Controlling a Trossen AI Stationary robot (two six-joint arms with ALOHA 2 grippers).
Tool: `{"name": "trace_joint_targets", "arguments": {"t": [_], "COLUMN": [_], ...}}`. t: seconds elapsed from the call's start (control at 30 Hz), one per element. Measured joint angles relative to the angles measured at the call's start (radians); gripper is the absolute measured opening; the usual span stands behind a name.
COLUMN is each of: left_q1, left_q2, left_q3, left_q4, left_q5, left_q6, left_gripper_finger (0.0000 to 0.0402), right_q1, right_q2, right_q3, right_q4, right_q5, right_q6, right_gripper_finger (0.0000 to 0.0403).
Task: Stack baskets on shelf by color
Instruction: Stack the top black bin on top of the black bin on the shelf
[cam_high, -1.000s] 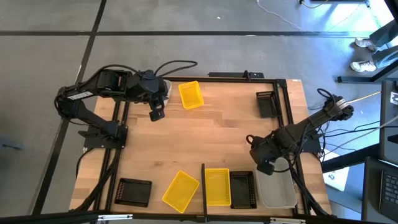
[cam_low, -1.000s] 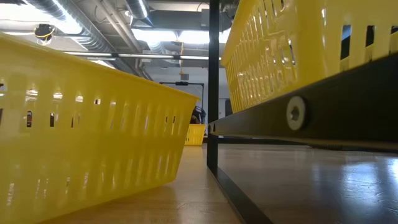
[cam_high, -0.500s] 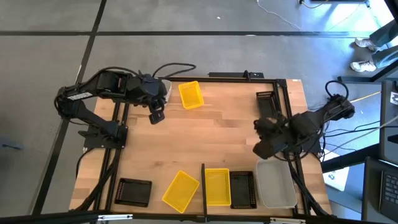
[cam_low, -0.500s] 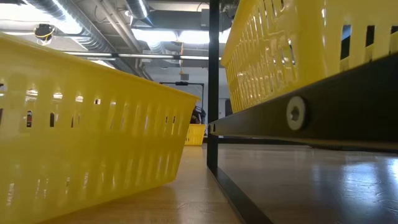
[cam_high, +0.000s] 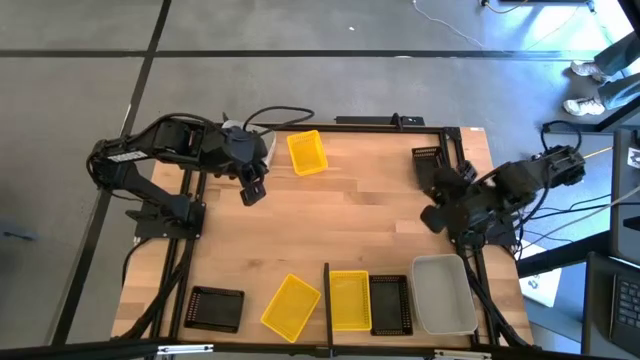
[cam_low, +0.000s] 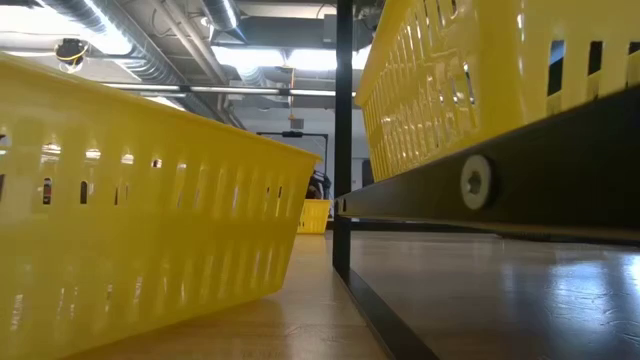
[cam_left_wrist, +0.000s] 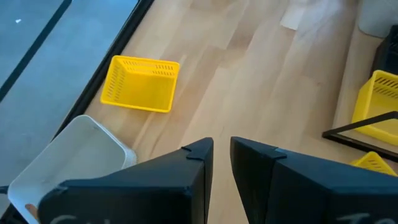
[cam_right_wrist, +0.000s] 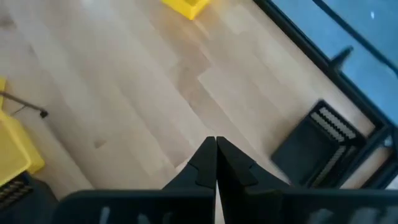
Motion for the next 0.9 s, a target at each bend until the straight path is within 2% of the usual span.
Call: {"name": "trace_joint_targets", "arguments": {"t": [0.17,0.37,0.47,0.6,0.73,0.9], "left_q1": [-0.009,-0.008,-0.008,-0.008,-0.008,0.005], "left_q2": [0.000,0.012,0.010,0.011,0.011,0.011], "left_q3": [0.000,0.000,0.000,0.000,0.000,0.000], "left_q4": [0.000,0.001,0.001,0.001,0.001,0.002], "left_q5": [-0.003,-0.004,-0.005,-0.005,-0.005,-0.005], "left_q6": [-0.007,-0.030,-0.032,-0.033,-0.034,-0.031], "left_gripper_finger": [0.0047,0.0047,0.0047,0.0047,0.0047,0.0047], "right_q1": [-0.061,-0.165,-0.246,-0.363,-0.493,-0.651], "right_q2": [-0.118,-0.147,-0.144,-0.143,-0.140,-0.110], "right_q3": [-0.075,-0.091,-0.092,-0.092,-0.092,-0.121], "right_q4": [0.005,0.006,0.007,0.002,0.002,0.039], "right_q5": [-0.002,0.017,0.005,-0.057,-0.185,-0.284], "right_q6": [0.150,0.119,0.119,0.118,0.106,0.025], "right_gripper_finger": [0.0000,0.0002,0.0019,0.0057,0.0093,0.0112]}}
